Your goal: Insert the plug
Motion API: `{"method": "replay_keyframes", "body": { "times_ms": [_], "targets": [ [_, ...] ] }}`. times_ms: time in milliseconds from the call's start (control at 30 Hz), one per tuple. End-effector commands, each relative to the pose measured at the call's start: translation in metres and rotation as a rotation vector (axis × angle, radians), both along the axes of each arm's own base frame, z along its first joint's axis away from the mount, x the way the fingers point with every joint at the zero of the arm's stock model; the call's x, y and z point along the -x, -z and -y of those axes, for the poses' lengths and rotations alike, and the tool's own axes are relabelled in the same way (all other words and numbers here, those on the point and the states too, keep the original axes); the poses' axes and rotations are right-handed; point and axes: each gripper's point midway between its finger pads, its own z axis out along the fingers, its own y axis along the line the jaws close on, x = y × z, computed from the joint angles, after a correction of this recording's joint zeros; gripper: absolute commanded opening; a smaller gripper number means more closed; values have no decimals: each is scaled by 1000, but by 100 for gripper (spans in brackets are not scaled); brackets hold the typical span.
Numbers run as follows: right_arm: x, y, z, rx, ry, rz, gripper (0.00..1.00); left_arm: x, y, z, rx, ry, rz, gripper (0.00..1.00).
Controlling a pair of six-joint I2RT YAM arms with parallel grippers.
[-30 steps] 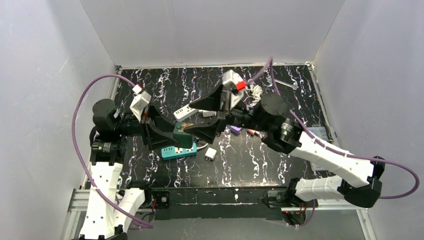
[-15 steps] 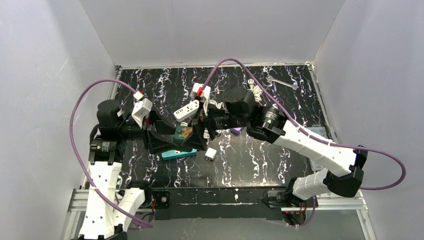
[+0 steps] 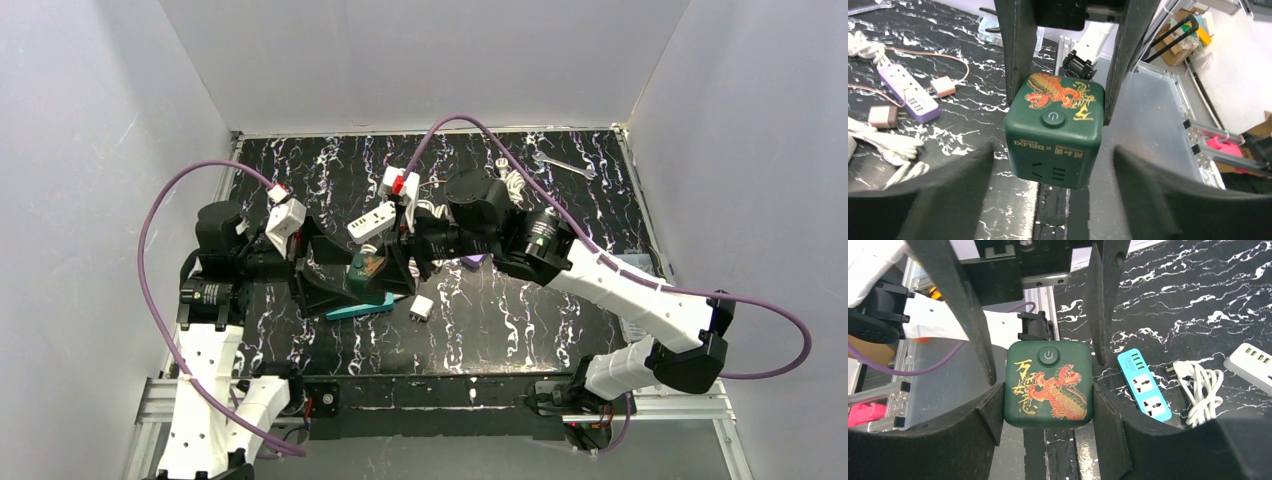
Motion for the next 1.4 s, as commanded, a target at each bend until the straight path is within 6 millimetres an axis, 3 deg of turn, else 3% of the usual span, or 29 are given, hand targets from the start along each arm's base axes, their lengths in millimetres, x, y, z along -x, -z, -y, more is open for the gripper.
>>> {"method": "replay_keyframes", "body": {
  "times_ms": [0,100,267,367,533,800,933,1133,1367],
  "targets": [
    [-11,11,-5,11,54,29,15,-11,6,-2,-39,-68,7,98],
    [-33,39,5,79,193,46,1,-28,27,-10,-146,-162,17,98],
    [-77,96,35,146,558,15,1,-88,99,-54,-506,-377,74,98],
    [-93,124,44,169,764,-12,1,-107,139,-80,-683,-417,86,98],
    [-94,150,23,166,909,46,1,-128,184,-107,-831,-475,44,96],
    [-78,182,-16,131,949,133,1,-166,225,-149,-953,-664,-8,92],
    [-81,197,-24,146,977,143,1,-166,247,-152,-983,-633,-51,91],
    [-85,199,-34,125,993,148,1,-169,272,-154,-1002,-619,-67,90],
    [-91,210,-31,138,1064,128,1,-175,293,-154,-995,-637,-74,89]
  ]
}}
